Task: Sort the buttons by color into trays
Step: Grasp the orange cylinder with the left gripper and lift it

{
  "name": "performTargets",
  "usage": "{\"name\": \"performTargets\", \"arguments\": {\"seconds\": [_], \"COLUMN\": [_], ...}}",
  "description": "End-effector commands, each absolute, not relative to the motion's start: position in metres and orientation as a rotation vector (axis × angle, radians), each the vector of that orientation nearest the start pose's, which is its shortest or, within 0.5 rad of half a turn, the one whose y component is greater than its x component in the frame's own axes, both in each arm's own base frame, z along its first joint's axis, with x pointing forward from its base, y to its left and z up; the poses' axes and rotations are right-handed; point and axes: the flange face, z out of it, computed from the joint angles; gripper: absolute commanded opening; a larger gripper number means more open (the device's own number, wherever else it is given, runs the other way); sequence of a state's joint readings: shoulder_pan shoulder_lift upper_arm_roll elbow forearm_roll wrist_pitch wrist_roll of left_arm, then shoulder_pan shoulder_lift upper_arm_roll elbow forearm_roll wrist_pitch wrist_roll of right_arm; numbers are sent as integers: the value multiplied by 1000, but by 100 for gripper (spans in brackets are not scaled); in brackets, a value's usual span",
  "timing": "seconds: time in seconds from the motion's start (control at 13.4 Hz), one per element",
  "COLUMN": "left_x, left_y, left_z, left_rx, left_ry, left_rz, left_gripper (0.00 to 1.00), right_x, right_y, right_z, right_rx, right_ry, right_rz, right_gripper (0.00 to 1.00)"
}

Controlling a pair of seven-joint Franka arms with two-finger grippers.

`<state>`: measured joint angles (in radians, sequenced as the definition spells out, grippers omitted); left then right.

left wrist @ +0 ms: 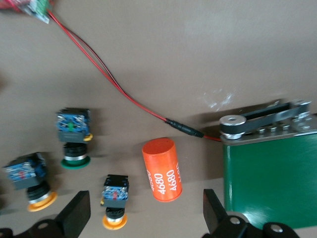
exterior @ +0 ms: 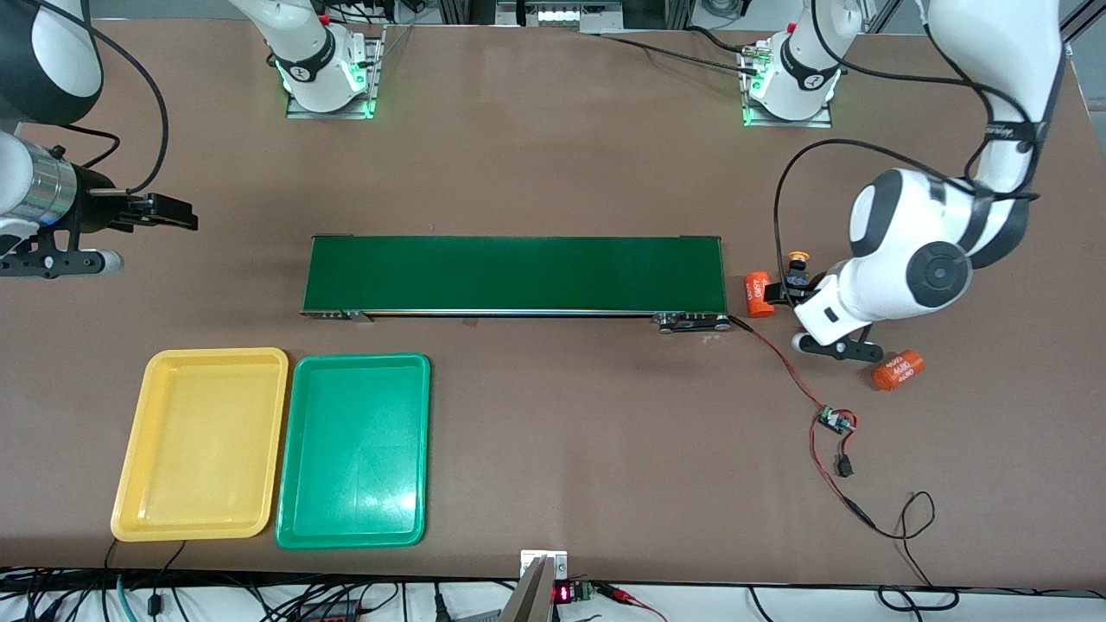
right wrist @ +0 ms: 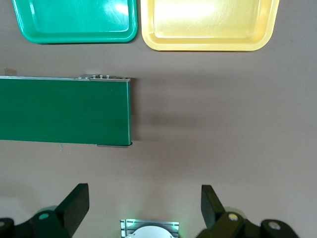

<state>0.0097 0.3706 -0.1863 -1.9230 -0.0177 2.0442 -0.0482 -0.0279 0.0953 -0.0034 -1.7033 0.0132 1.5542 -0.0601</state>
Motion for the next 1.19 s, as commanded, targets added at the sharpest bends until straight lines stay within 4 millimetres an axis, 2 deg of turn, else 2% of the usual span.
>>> {"name": "performTargets", "arguments": {"seconds": [0.0,0.3,0.45,0.67,1.12], "left_x": [567,545,545,543,540], "left_y": [-104,-102,-103,-104,-103], "left_z": [256,215,209,189,171], "left_rx": [-3172,-3180,-3183,-3249,-3250], "left_ry": [198,187,186,65,59], "left_rz": [415,391,397,445,468], "left_gripper": [100,100,100,100,100], "right_x": [562,562,563,563,564], "right_y": [-17,-17,-16,-17,-17], "right_z": [508,508,506,505,504], "right_rx": [-3098,-3097,-3097,-3096,-3089], "right_ry": [-51,-54,-56,-56,-52], "right_rz": [393,396,400,403,396], "right_gripper": [100,100,100,100,100]}}
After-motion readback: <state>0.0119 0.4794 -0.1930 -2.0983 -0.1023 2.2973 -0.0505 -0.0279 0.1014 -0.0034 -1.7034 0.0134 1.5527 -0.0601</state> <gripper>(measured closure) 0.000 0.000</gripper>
